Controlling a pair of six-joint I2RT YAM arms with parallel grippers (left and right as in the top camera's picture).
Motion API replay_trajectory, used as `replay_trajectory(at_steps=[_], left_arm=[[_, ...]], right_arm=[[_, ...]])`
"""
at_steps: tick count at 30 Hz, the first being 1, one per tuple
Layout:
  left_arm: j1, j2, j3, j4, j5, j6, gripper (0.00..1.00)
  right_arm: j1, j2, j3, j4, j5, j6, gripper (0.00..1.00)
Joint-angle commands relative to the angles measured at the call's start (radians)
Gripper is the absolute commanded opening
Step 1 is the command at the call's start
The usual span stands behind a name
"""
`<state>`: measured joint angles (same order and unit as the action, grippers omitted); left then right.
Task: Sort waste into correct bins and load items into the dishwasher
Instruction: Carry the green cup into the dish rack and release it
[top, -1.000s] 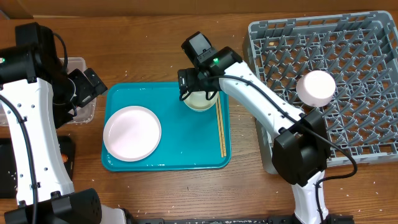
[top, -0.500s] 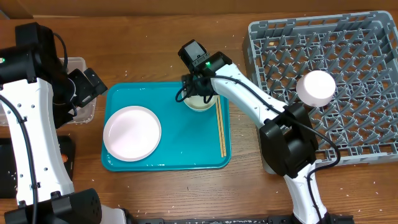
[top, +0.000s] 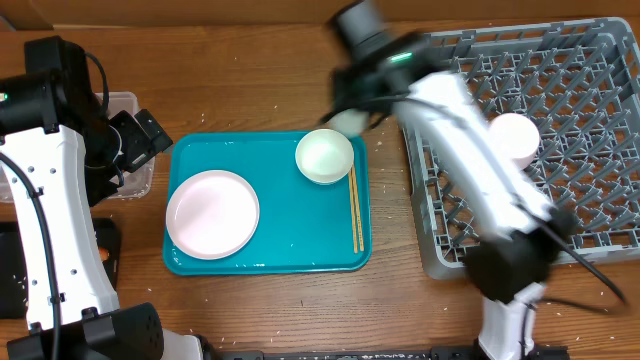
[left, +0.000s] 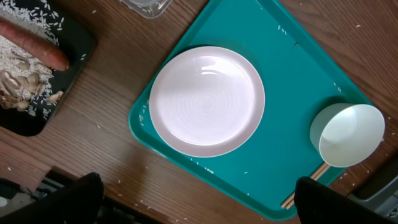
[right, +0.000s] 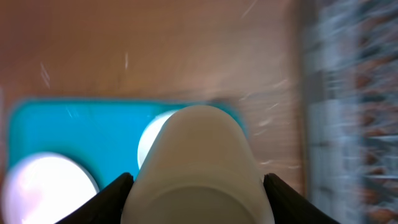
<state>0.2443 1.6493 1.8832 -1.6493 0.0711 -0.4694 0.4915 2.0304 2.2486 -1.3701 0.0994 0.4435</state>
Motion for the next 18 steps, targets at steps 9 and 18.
replay_trajectory(at_steps=[9, 18], left_arm=[[0.003, 0.002, -0.005, 0.002, 0.000, -0.010, 1.00], [0.004, 0.002, -0.005, 0.002, 0.000, -0.010, 1.00]], right_arm=[[-0.762, -0.220, -0.018, -0.194, 0.143, -0.005, 0.49], [-0.985, -0.220, -0.389, -0.021, 0.029, -0.005, 0.61]])
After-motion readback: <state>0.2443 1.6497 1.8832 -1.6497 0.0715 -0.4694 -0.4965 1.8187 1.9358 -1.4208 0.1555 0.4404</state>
